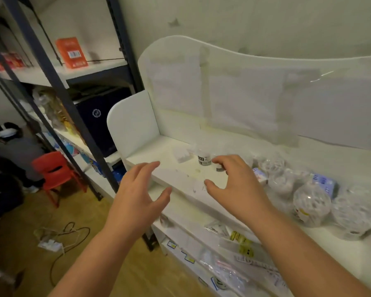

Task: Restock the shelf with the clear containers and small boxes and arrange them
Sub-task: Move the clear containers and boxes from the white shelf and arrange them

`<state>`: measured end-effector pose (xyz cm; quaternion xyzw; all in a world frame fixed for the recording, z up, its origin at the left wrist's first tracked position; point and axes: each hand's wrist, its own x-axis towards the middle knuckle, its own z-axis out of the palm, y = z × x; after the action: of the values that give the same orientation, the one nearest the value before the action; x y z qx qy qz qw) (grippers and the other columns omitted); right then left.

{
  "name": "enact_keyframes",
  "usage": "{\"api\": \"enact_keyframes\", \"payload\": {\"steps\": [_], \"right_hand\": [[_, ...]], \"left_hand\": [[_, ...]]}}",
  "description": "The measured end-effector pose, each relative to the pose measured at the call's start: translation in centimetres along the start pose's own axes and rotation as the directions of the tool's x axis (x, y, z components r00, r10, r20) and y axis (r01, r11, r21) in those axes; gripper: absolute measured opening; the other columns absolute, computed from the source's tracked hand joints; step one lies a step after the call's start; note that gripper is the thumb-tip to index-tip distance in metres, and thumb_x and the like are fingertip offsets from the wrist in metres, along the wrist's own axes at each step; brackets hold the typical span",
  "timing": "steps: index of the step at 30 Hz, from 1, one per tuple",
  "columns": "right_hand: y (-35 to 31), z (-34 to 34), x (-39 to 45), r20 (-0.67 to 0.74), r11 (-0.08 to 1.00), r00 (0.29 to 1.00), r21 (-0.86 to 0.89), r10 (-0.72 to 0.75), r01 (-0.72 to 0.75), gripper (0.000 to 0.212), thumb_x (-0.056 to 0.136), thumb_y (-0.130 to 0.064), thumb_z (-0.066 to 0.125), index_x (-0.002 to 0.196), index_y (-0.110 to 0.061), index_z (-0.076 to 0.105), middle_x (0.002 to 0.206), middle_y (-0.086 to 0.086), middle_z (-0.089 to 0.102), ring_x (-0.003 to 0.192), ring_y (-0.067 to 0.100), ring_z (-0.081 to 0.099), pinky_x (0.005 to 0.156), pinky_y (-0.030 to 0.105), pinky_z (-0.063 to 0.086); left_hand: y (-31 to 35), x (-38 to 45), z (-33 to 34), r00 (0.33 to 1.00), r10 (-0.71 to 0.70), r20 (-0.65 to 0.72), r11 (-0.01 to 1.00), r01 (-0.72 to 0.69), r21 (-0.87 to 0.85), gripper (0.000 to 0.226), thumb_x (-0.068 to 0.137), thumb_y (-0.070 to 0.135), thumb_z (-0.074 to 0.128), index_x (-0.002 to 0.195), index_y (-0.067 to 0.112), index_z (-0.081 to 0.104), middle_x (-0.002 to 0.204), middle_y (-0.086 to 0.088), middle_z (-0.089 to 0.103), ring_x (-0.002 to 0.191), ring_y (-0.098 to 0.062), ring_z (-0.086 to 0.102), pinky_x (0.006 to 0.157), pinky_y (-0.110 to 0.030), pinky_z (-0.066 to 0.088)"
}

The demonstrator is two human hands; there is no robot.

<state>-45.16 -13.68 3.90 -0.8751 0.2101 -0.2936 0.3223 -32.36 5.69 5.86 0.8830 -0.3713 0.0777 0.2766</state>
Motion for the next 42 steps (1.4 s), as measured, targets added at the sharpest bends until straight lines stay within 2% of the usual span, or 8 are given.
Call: {"api": "enact_keyframes", "payload": {"steps": [6,12,18,23,27,31,35,42], "right_hand": [[1.8,2.0,4.5,0.045,0.998,0.998,-0.042,0.049,-0.047,0.044,0.085,-0.040,0.068,0.126,-0.035,0.051,0.118,-0.022,0.043,0.103,-0.004,0.049,0.076,0.008,0.035],[4.2,3.7,8.3,0.024,0.988,0.996,-0.125,0.090,-0.086,0.047,0.084,-0.040,0.068,0.127,-0.032,0.052,0.122,-0.018,0.045,0.111,0.005,0.048,0.093,0.022,0.041],[5.3,6.4,12.6,0.002,0.961,0.988,-0.233,0.154,-0.149,0.044,0.085,-0.041,0.067,0.125,-0.034,0.052,0.122,-0.021,0.043,0.114,0.001,0.045,0.091,0.015,0.034],[5.7,8.2,16.1,-0.022,0.929,0.986,-0.331,0.167,-0.165,0.048,0.084,-0.039,0.070,0.128,-0.029,0.053,0.128,-0.012,0.045,0.118,0.009,0.046,0.100,0.019,0.032],[5.9,9.5,17.9,0.097,0.885,0.964,-0.427,0.247,-0.183,0.057,0.083,-0.047,0.067,0.134,-0.033,0.046,0.131,-0.013,0.039,0.123,0.009,0.041,0.103,0.026,0.038],[6.3,10.3,19.5,0.176,0.832,0.933,-0.525,0.315,-0.182,0.059,0.082,-0.048,0.066,0.134,-0.035,0.043,0.130,-0.011,0.041,0.121,0.012,0.042,0.097,0.024,0.036],[6.2,10.7,20.4,0.195,0.798,0.913,-0.571,0.358,-0.191,0.057,0.083,-0.045,0.064,0.134,-0.037,0.042,0.130,-0.012,0.046,0.120,0.013,0.045,0.094,0.029,0.041],[6.1,11.1,20.8,0.224,0.758,0.887,-0.625,0.403,-0.187,0.062,0.081,-0.048,0.066,0.137,-0.040,0.040,0.130,-0.015,0.048,0.119,0.012,0.047,0.094,0.028,0.043]], "left_hand": [[-2.0,5.5,2.6,0.998,0.006,0.057,0.999,-0.004,-0.032,0.070,0.085,0.052,0.065,0.145,0.044,0.029,0.146,0.018,0.033,0.135,-0.007,0.032,0.105,-0.031,0.034],[-4.4,12.0,6.9,0.988,0.073,0.135,0.996,-0.065,-0.065,0.068,0.085,0.049,0.067,0.144,0.041,0.033,0.143,0.014,0.036,0.132,-0.009,0.035,0.104,-0.028,0.034],[-8.4,19.1,11.6,0.963,0.153,0.221,0.987,-0.138,-0.085,0.071,0.083,0.048,0.068,0.144,0.040,0.033,0.144,0.013,0.037,0.132,-0.010,0.035,0.103,-0.028,0.036],[-11.2,23.5,15.4,0.929,0.191,0.318,0.981,-0.171,-0.089,0.079,0.078,0.057,0.068,0.146,0.040,0.031,0.152,0.008,0.030,0.139,-0.013,0.027,0.109,-0.032,0.034],[-12.5,25.3,17.5,0.882,0.227,0.412,0.969,-0.248,-0.002,0.086,0.076,0.069,0.062,0.147,0.041,0.023,0.158,0.005,0.020,0.144,-0.018,0.019,0.113,-0.036,0.029],[-13.3,26.6,18.1,0.856,0.277,0.437,0.955,-0.297,-0.023,0.079,0.075,0.069,0.057,0.144,0.040,0.031,0.151,0.006,0.033,0.134,-0.019,0.038,0.104,-0.034,0.041],[-13.4,27.0,17.6,0.858,0.318,0.404,0.932,-0.362,0.034,0.066,0.072,0.064,0.049,0.132,0.039,0.040,0.135,0.009,0.046,0.117,-0.018,0.050,0.088,-0.032,0.048],[-14.4,28.3,16.9,0.857,0.406,0.317,0.893,-0.446,0.063,0.045,0.078,0.060,0.033,0.107,0.030,0.051,0.094,0.011,0.060,0.079,-0.013,0.052,0.061,-0.029,0.044]]}}
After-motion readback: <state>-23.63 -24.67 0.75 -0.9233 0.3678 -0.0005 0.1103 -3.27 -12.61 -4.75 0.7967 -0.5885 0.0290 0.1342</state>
